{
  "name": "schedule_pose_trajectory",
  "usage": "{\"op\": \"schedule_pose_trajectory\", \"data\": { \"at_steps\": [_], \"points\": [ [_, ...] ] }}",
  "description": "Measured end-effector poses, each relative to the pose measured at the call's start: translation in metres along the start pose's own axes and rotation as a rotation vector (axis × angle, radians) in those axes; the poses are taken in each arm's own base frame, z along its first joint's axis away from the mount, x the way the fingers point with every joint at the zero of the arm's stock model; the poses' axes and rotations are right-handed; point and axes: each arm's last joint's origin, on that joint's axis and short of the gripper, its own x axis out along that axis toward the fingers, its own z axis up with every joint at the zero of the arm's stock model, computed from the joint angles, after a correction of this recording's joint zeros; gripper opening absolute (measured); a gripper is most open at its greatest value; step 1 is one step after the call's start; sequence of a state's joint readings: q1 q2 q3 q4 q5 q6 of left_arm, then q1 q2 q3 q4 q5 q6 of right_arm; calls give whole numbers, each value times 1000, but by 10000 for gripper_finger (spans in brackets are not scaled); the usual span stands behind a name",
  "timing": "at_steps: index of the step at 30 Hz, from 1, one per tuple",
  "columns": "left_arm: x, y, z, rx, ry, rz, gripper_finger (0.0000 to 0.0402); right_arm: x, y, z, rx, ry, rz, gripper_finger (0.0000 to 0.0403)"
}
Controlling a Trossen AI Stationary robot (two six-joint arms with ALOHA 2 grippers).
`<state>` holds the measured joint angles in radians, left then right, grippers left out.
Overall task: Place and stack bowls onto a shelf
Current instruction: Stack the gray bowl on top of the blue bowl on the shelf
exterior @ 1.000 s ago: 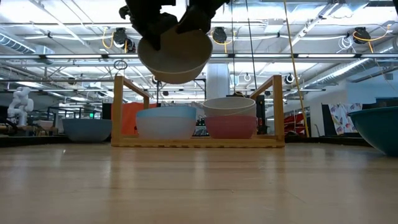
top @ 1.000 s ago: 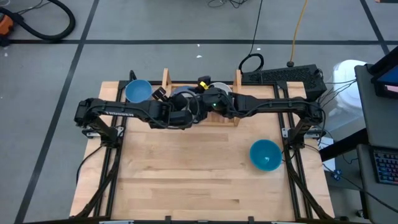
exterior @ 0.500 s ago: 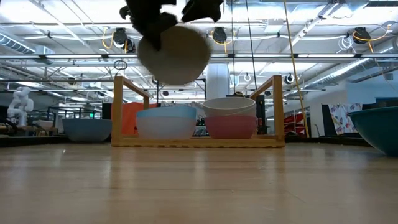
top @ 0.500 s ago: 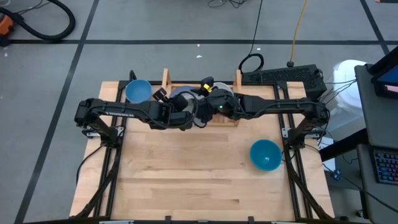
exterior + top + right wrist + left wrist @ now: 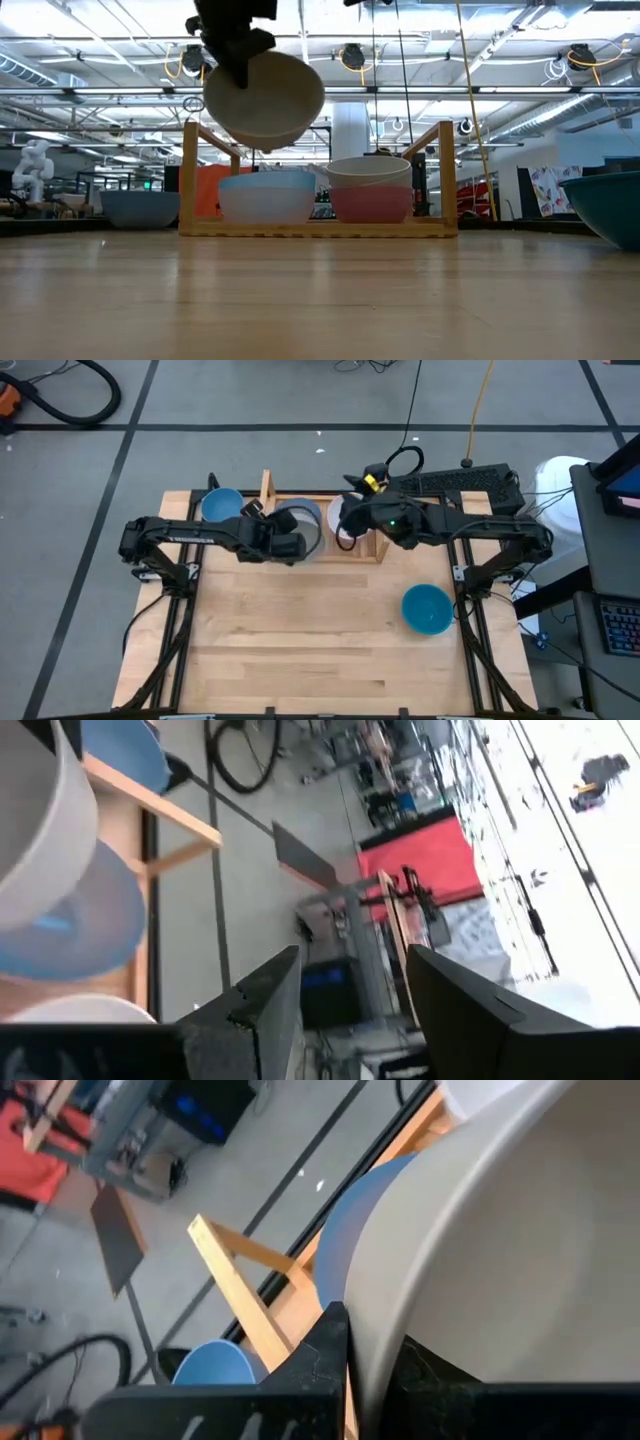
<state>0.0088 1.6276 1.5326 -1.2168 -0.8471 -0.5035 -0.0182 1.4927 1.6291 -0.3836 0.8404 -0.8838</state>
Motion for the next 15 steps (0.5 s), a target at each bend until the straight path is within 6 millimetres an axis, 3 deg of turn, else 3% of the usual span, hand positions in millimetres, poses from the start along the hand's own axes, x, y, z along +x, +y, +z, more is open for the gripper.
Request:
{"op": "schedule_pose_trajectory", "data": {
  "at_steps": [5, 15],
  "points": [
    [13, 17, 8, -91, 32, -23, 7, -14, -15, -10, 17, 40, -49, 176],
    [61, 60, 27, -350, 120, -170, 7, -34, -36, -22, 54, 34, -78, 176]
  ]
}}
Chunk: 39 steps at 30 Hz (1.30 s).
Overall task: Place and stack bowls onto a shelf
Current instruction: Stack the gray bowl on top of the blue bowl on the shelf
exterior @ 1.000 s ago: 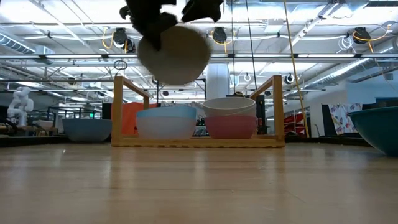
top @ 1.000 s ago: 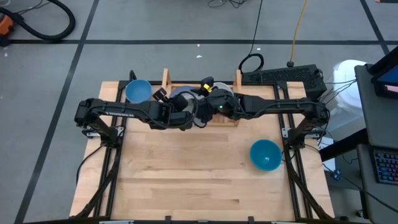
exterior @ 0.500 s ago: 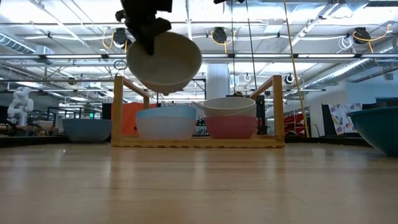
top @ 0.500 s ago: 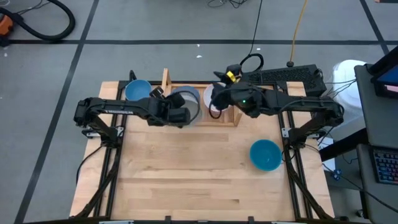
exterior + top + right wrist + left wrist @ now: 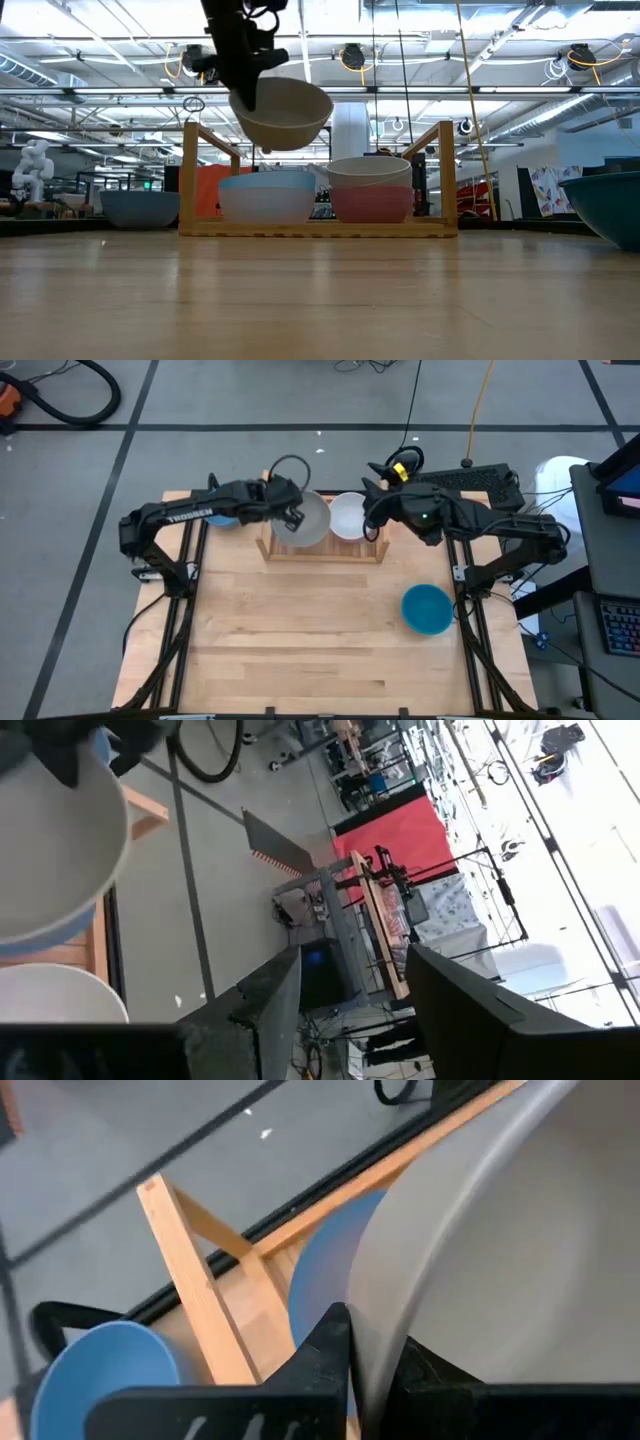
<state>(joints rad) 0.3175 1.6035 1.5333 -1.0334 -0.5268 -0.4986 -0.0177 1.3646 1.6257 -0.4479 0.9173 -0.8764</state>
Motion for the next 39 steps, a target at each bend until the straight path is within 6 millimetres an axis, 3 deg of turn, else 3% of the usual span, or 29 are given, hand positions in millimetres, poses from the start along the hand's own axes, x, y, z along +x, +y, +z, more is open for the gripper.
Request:
{"op": "schedule_pose_trajectory", "data": {
  "at_steps": [9, 14, 23, 34, 39],
  "points": [
    [25, 40, 19, -132, 110, -149, 7, 0, 1, -1, -15, 6, 9, 176],
    [30, 50, 21, -143, 155, -222, 7, 0, 2, -1, -18, 8, 11, 176],
    [52, 50, 17, -130, 280, -240, 7, 0, 1, -1, -17, 8, 11, 176],
    [90, 35, 11, -78, 387, -251, 7, 0, 1, -1, -18, 8, 11, 176],
    [95, 33, 10, -53, 396, -253, 11, 0, 2, -1, -19, 9, 12, 176]
  ]
}}
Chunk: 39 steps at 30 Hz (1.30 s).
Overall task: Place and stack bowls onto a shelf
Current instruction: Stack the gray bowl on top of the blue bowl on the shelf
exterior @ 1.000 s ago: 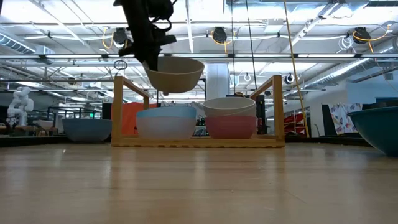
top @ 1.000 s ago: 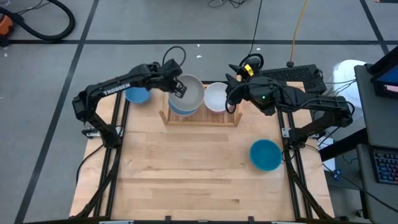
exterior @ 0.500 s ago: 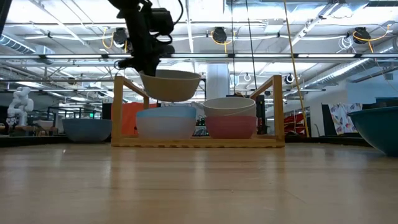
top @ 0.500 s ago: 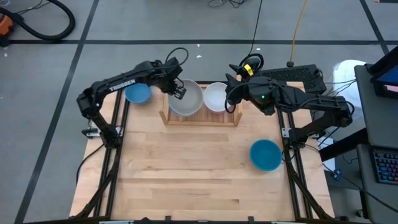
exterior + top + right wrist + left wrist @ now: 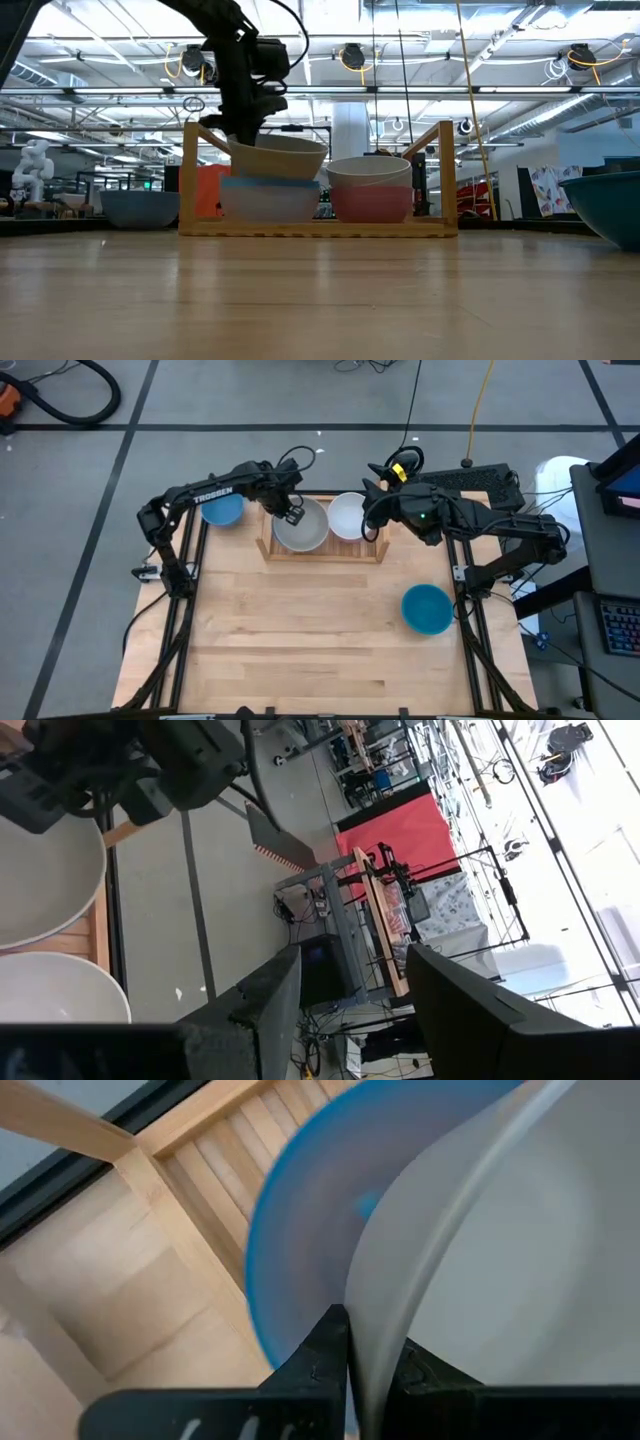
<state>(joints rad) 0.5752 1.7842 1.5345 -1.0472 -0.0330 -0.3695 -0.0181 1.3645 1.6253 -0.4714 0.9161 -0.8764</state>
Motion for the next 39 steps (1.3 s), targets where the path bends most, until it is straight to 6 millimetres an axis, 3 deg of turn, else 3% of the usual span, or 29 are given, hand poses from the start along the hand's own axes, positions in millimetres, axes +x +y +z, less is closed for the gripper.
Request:
{"op": "schedule_pose_trajectory", "data": {
  "at_steps": [6, 12, 21, 39],
  "points": [
    [0, 0, 0, -44, -2, -2, 36, 0, 0, 0, 0, 0, 0, 176],
    [-1, -3, -1, 55, 0, -10, 55, 0, 0, 0, 0, 0, 0, 176],
    [-3, -2, -5, 37, 32, -3, 85, 0, 0, 0, -8, 0, 0, 176],
    [-7, 0, -8, 93, 41, 1, 88, 0, 0, 0, -9, 1, 1, 176]
  ]
}}
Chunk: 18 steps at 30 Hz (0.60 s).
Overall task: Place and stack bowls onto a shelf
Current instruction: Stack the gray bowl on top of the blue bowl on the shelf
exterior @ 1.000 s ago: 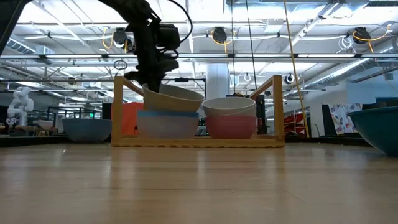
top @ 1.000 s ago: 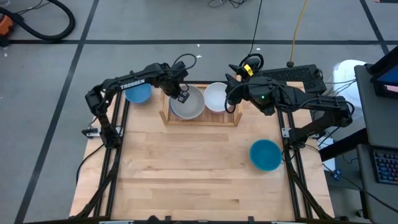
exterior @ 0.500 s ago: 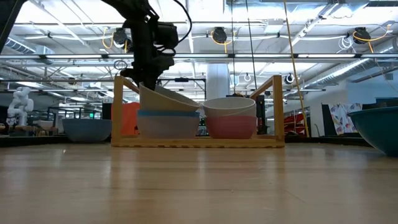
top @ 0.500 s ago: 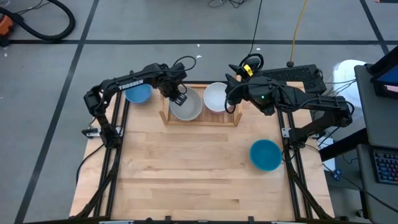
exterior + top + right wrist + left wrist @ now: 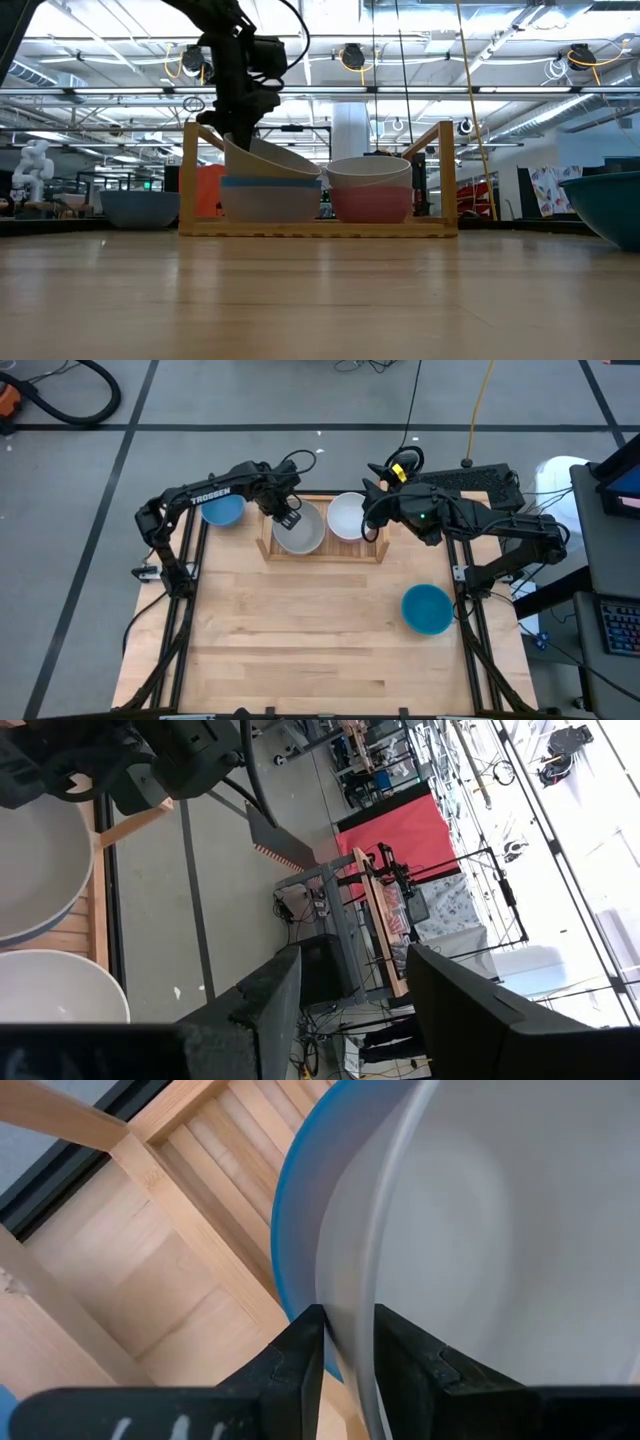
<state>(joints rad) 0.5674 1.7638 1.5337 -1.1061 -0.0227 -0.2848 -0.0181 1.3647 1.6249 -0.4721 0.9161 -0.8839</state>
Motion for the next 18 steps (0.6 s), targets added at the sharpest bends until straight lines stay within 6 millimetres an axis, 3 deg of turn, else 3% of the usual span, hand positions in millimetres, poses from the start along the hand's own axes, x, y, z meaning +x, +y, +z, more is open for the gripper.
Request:
{"op": "schedule_pose_trajectory", "data": {
  "at_steps": [5, 14, 18],
  "points": [
    [-5, 0, -1, 25, -7, -35, 88, 0, 0, 0, 0, 0, 0, 176],
    [-39, 4, -9, 46, -122, -48, 88, 0, 0, 0, 3, 0, 0, 176],
    [-39, 3, -8, 67, -137, -51, 88, 0, 0, 0, 5, 1, -1, 176]
  ]
}}
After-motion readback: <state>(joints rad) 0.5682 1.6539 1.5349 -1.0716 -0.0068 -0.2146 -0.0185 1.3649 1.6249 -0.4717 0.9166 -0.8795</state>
